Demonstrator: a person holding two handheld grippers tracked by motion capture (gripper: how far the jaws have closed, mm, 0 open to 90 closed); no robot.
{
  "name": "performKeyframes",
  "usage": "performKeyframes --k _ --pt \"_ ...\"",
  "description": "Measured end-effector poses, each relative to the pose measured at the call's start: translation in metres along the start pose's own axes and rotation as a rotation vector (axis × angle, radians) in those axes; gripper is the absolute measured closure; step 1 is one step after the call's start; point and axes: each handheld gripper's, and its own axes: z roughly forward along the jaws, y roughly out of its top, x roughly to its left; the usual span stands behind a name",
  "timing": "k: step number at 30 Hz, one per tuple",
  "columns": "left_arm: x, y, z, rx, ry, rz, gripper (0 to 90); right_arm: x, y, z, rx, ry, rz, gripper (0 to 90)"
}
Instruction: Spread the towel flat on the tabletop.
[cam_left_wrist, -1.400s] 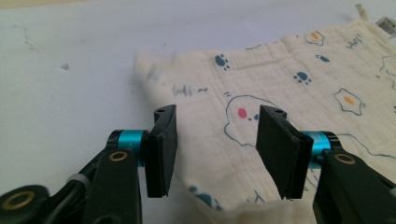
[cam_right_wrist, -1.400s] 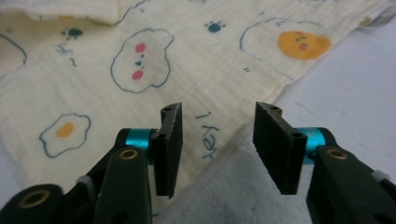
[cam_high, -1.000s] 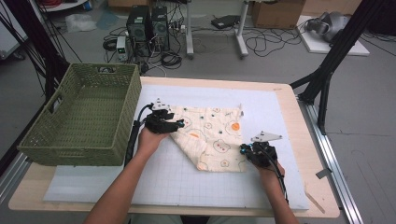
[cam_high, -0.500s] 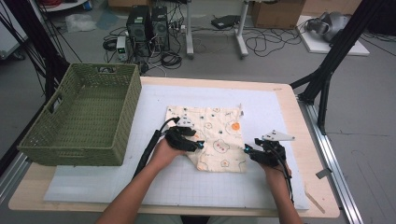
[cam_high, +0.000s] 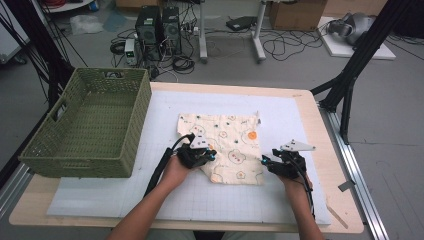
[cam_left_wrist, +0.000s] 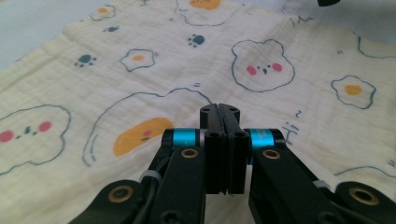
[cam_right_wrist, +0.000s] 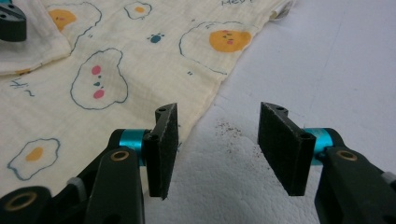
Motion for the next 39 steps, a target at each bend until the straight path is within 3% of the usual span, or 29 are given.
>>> performKeyframes --k 6,12,14,18,23,26,29,31,34,39 --pt "0.006 -0.011 -0.020 -0.039 0.022 -0.046 89.5 0.000 0.000 0.000 0.000 0.001 0.001 47.9" --pt "0.009 -0.013 -0.026 -0.051 0.037 -0.081 87.6 0.000 0.000 0.001 -0.001 0.003 -0.002 47.8" --pt "0.008 -0.011 -0.023 -0.051 0.036 -0.116 68.4 0.001 0.000 0.001 0.001 0.003 -0.002 47.1" --pt "-0.001 -0.003 -0.012 -0.054 0.031 -0.125 49.5 0.001 0.000 0.002 -0.001 -0.016 0.009 41.0" --pt "-0.011 0.004 0.007 0.000 0.013 -0.102 45.1 0.000 0.000 0.002 -0.003 -0.024 0.003 33.5" --pt "-0.016 0.005 0.019 0.065 0.034 -0.072 45.7 0.001 0.000 0.003 -0.008 -0.025 0.000 29.0" --pt "-0.021 0.005 0.025 0.081 0.050 -0.018 50.2 0.000 0.000 0.002 -0.010 -0.037 0.009 24.9" --pt "-0.022 0.005 0.024 0.082 0.048 0.003 63.1 0.000 0.000 0.002 -0.011 -0.040 0.014 24.2" --pt "-0.020 0.005 0.018 0.086 0.040 0.004 79.8 0.000 0.000 0.002 -0.009 -0.037 0.014 24.2" --pt "-0.016 0.000 -0.003 0.039 0.063 -0.024 83.6 -0.001 -0.001 0.001 -0.007 -0.038 0.007 24.2"
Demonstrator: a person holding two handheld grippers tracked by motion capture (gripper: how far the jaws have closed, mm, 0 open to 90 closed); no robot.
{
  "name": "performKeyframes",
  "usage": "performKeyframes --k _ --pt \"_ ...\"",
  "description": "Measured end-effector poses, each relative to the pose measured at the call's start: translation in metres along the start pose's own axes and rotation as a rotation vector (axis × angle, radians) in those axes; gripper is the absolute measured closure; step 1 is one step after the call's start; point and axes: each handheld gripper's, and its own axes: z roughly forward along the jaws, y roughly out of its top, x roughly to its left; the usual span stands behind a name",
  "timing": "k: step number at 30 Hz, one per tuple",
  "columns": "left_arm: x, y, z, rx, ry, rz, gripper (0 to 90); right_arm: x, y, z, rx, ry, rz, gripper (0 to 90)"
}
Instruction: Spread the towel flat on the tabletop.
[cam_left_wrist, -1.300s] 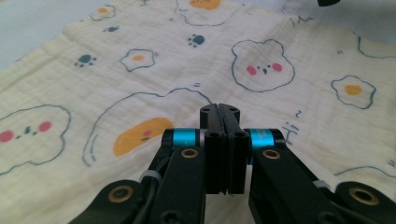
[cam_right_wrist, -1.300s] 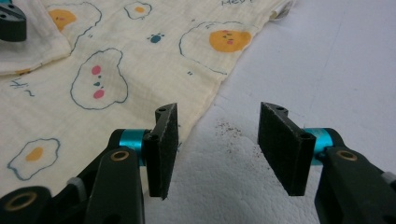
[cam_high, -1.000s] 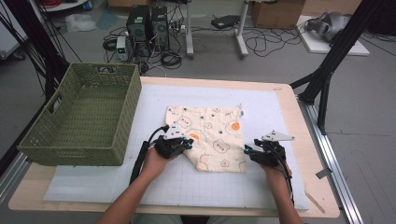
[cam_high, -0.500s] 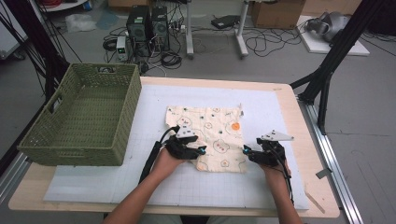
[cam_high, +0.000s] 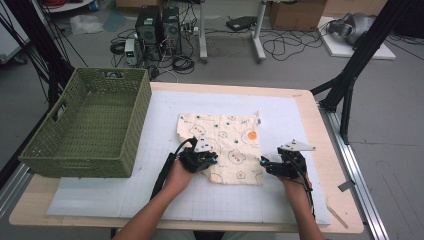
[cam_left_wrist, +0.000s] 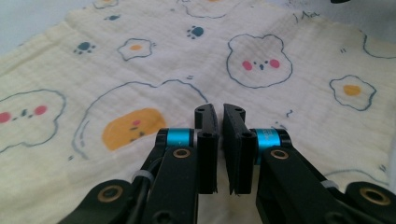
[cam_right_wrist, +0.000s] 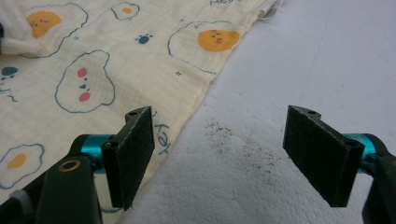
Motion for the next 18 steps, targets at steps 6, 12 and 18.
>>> performKeyframes --k 6,12,18 --pt "0.004 -0.017 -0.026 -0.013 0.051 -0.021 85.2 0.001 0.000 -0.001 0.001 0.000 0.011 24.7" --pt "0.012 -0.038 -0.052 -0.020 0.078 -0.087 85.0 0.002 0.001 0.000 -0.003 0.001 0.004 25.0" --pt "0.012 -0.054 -0.075 -0.017 0.073 -0.152 75.4 0.004 0.001 0.002 0.005 0.005 0.000 25.2"
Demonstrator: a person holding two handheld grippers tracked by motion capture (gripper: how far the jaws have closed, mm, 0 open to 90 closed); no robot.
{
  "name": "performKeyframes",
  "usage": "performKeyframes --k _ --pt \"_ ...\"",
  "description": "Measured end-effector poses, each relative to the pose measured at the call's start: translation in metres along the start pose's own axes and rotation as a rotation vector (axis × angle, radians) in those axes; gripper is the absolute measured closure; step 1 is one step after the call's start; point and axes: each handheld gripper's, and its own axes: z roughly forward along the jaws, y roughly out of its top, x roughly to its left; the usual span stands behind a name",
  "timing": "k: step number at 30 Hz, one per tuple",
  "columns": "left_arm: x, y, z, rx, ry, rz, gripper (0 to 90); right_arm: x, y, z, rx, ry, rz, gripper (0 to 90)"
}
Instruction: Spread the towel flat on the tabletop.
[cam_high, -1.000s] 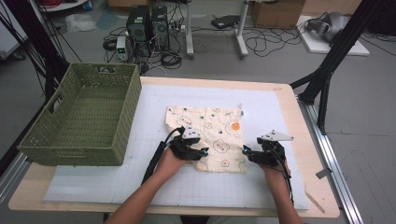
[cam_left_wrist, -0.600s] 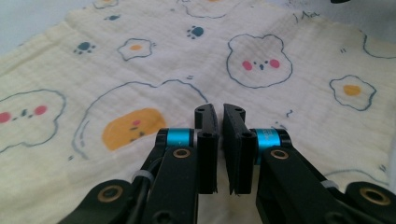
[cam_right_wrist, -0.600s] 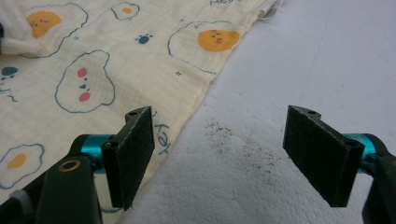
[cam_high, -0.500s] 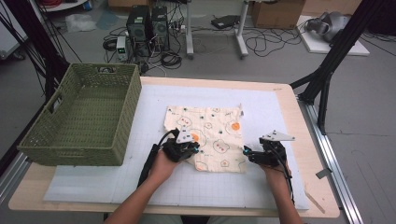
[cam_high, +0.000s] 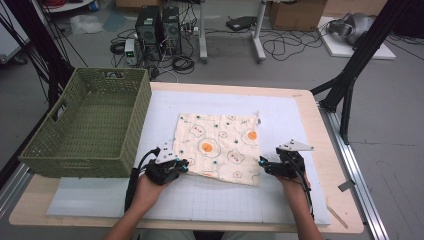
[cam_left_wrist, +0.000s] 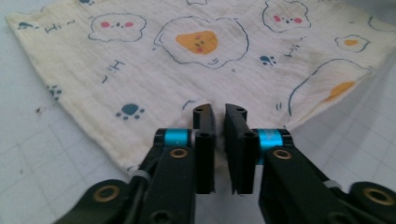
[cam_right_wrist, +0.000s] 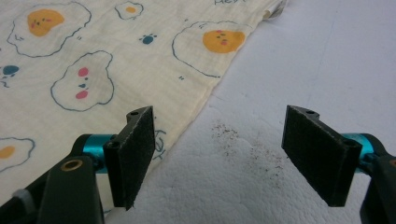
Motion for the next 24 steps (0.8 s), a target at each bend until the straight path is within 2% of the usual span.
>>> performKeyframes --k 2,3,6,9,11,15,20,24 --pt "0.001 -0.002 -0.006 0.000 0.015 -0.017 65.5 0.001 0.000 0.000 0.005 -0.002 0.001 25.3" --pt "0.002 -0.003 -0.010 -0.008 0.033 -0.019 62.8 0.001 0.000 0.000 0.007 -0.002 0.000 25.4" --pt "0.008 -0.001 -0.020 -0.049 0.079 -0.059 53.3 0.001 0.000 0.001 0.011 0.003 -0.009 27.0" --pt "0.014 0.002 -0.031 -0.111 0.117 -0.078 49.7 0.003 0.000 0.002 0.016 0.010 -0.015 29.3" --pt "0.018 0.002 -0.034 -0.137 0.125 -0.089 49.5 0.005 0.000 0.003 0.017 0.014 -0.015 30.0" --pt "0.027 0.001 -0.027 -0.111 0.129 -0.099 48.4 0.007 0.000 0.004 0.030 0.040 -0.016 36.2" --pt "0.037 0.006 -0.006 -0.082 0.141 -0.107 47.1 0.013 0.001 0.005 0.048 0.067 -0.031 37.3" --pt "0.041 0.006 0.010 -0.047 0.168 -0.079 47.0 0.017 -0.001 0.003 0.079 0.110 -0.024 45.1"
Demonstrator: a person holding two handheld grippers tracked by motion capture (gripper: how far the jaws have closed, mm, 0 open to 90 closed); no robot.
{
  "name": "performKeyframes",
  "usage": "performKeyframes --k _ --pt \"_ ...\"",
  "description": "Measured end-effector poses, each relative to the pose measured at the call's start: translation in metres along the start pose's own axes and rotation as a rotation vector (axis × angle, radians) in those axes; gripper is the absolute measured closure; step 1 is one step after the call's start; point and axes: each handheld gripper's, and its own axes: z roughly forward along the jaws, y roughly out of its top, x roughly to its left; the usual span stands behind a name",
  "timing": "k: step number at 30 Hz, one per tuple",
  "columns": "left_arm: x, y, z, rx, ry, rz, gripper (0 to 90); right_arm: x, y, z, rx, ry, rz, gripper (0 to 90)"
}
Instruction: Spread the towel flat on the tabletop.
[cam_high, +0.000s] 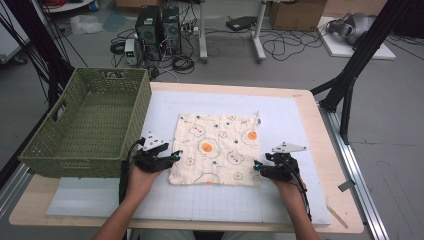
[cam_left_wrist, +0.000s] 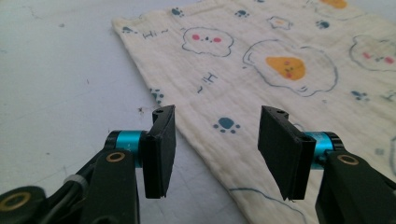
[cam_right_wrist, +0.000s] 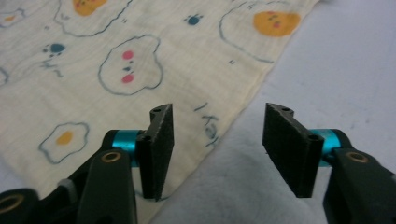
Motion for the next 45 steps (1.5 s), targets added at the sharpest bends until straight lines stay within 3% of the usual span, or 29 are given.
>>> performKeyframes --k 4,7,9,10,12,13,18,30,33,37,40,45 --pt "0.002 -0.003 0.009 0.037 0.009 0.002 48.5 0.007 -0.004 0.001 0.042 0.001 -0.034 54.5" --pt "0.001 -0.003 0.014 0.079 0.020 0.024 52.8 0.008 -0.003 0.001 0.044 0.010 -0.036 74.9" --pt "-0.002 -0.003 0.014 0.085 0.003 0.061 60.7 0.011 -0.004 0.001 0.038 0.024 -0.044 82.9" --pt "-0.004 -0.003 0.014 0.086 -0.014 0.074 70.1 0.012 -0.004 0.001 0.037 0.031 -0.045 84.9" --pt "-0.010 -0.003 0.014 0.092 -0.018 0.109 83.1 0.011 -0.004 -0.001 0.043 0.035 -0.037 85.9" --pt "-0.011 -0.003 0.013 0.094 -0.019 0.113 84.9 0.010 -0.005 -0.002 0.048 0.037 -0.031 86.2" --pt "-0.010 -0.006 0.008 0.092 -0.040 0.092 85.6 0.011 -0.009 -0.010 0.068 0.022 -0.043 86.6" --pt "-0.015 -0.008 0.002 0.090 -0.101 0.091 85.7 0.015 -0.020 -0.030 0.105 0.024 -0.062 86.4" --pt "-0.013 -0.007 0.000 0.057 -0.118 0.068 85.3 0.014 -0.021 -0.033 0.072 0.015 -0.055 75.3" --pt "-0.006 -0.005 -0.002 -0.025 -0.134 0.004 74.2 0.002 -0.015 -0.033 -0.033 -0.010 0.001 54.7" --pt "-0.002 -0.005 -0.003 -0.072 -0.132 -0.016 64.4 -0.008 -0.009 -0.023 -0.065 -0.048 0.022 45.0" --pt "0.000 -0.004 -0.006 -0.108 -0.131 -0.035 52.4 -0.014 0.004 0.003 -0.070 -0.059 0.042 51.0"
